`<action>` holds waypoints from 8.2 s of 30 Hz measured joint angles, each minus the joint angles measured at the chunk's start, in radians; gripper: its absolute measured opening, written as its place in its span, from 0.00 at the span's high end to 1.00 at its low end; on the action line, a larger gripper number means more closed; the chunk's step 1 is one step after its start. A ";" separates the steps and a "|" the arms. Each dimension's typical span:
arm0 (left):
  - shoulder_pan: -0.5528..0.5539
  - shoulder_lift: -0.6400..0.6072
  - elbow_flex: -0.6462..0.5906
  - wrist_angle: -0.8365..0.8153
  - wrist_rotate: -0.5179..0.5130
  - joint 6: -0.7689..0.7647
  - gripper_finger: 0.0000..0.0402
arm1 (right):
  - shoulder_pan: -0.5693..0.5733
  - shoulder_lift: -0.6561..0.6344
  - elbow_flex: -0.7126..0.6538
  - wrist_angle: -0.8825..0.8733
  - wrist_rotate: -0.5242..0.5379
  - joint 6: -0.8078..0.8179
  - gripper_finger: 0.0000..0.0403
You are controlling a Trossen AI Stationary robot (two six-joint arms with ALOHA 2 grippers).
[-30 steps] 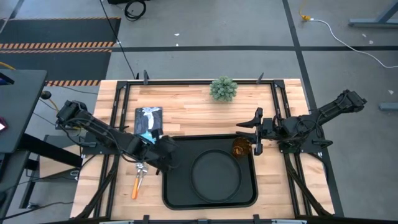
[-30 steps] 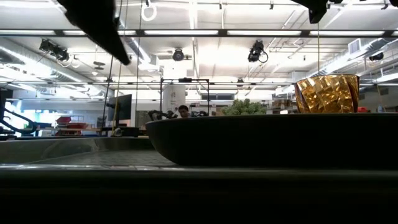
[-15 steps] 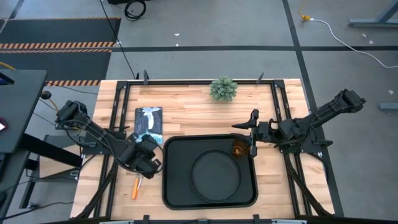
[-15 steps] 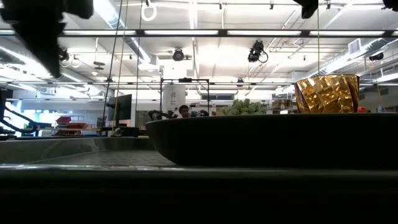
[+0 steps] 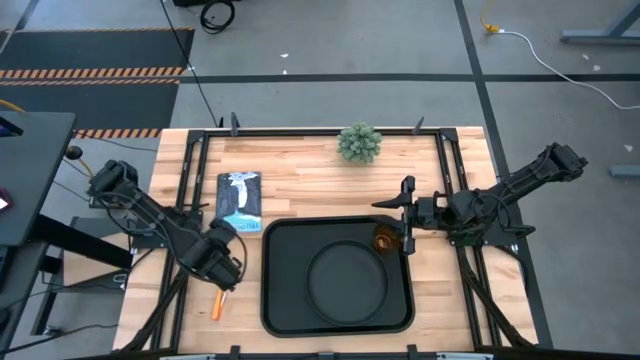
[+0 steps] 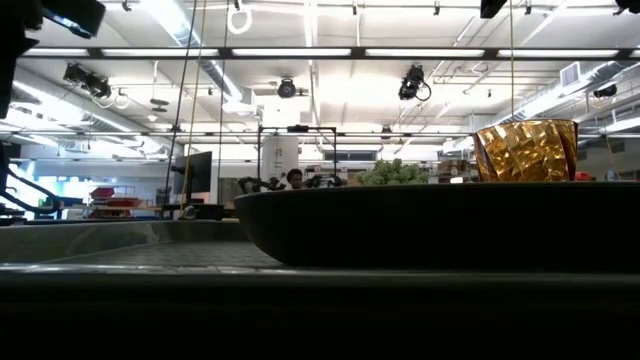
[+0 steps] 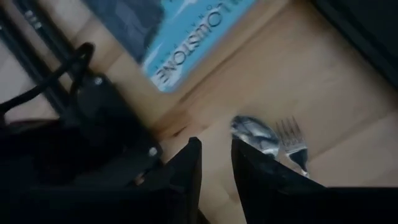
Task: Pick and place plate/cup/fork/spoon on tray
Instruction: Put the orange spoon on the black tray
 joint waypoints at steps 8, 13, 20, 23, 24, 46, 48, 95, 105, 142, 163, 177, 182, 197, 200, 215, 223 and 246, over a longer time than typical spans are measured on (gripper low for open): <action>-0.033 -0.039 0.000 -0.001 0.105 -0.092 0.77 | 0.001 -0.002 0.000 0.000 -0.046 0.003 0.63; -0.056 -0.036 0.000 0.021 0.140 -0.103 0.77 | 0.001 0.000 0.000 -0.002 -0.048 0.003 0.63; -0.058 0.002 -0.050 0.087 0.020 -0.098 0.77 | 0.001 0.000 0.000 -0.007 -0.048 -0.006 0.63; -0.050 0.021 -0.058 0.113 0.018 -0.099 0.77 | 0.001 0.000 0.000 -0.001 -0.048 -0.026 0.63; -0.048 0.026 -0.058 0.121 0.016 -0.100 0.77 | 0.001 -0.001 0.000 0.004 -0.048 -0.030 0.63; -0.057 0.068 -0.058 0.179 0.030 -0.248 0.77 | -0.029 -0.002 0.000 0.087 -0.062 -0.026 0.63; -0.056 0.068 -0.058 0.193 0.070 -0.272 0.77 | -0.029 -0.002 0.000 0.113 -0.081 -0.034 0.63; -0.168 0.207 -0.148 0.464 0.338 -0.439 0.62 | -0.029 0.000 0.000 0.030 -0.151 -0.047 0.63; -0.161 0.207 -0.148 0.513 0.296 -0.502 0.62 | -0.029 0.000 0.000 0.030 -0.151 -0.041 0.63; -0.161 0.211 -0.195 0.515 0.196 -0.573 0.69 | -0.027 0.000 0.000 0.027 -0.158 -0.040 0.63; -0.154 0.209 -0.273 0.631 0.223 -0.555 0.74 | -0.027 0.000 0.000 0.030 -0.185 -0.044 0.63; -0.136 0.211 -0.275 0.645 0.248 -0.522 0.99 | -0.027 0.000 0.000 0.030 -0.182 -0.048 0.63; -0.130 0.208 -0.275 0.639 0.250 -0.518 0.99 | -0.027 0.000 0.000 0.030 -0.182 -0.048 0.63; -0.111 0.169 -0.279 0.579 0.249 -0.499 0.99 | -0.027 0.000 0.000 0.037 -0.183 -0.046 0.63; -0.100 0.161 -0.279 0.580 0.249 -0.479 0.99 | -0.027 0.000 0.000 0.041 -0.183 -0.046 0.63; -0.065 0.084 -0.277 0.535 0.271 -0.441 0.97 | -0.027 0.000 0.000 0.045 -0.183 -0.046 0.63; -0.065 0.085 -0.277 0.536 0.271 -0.434 0.76 | -0.027 0.000 0.000 0.045 -0.183 -0.045 0.63; -0.067 0.084 -0.404 0.747 0.261 -0.420 0.98 | -0.026 0.000 0.000 0.044 -0.195 -0.041 0.63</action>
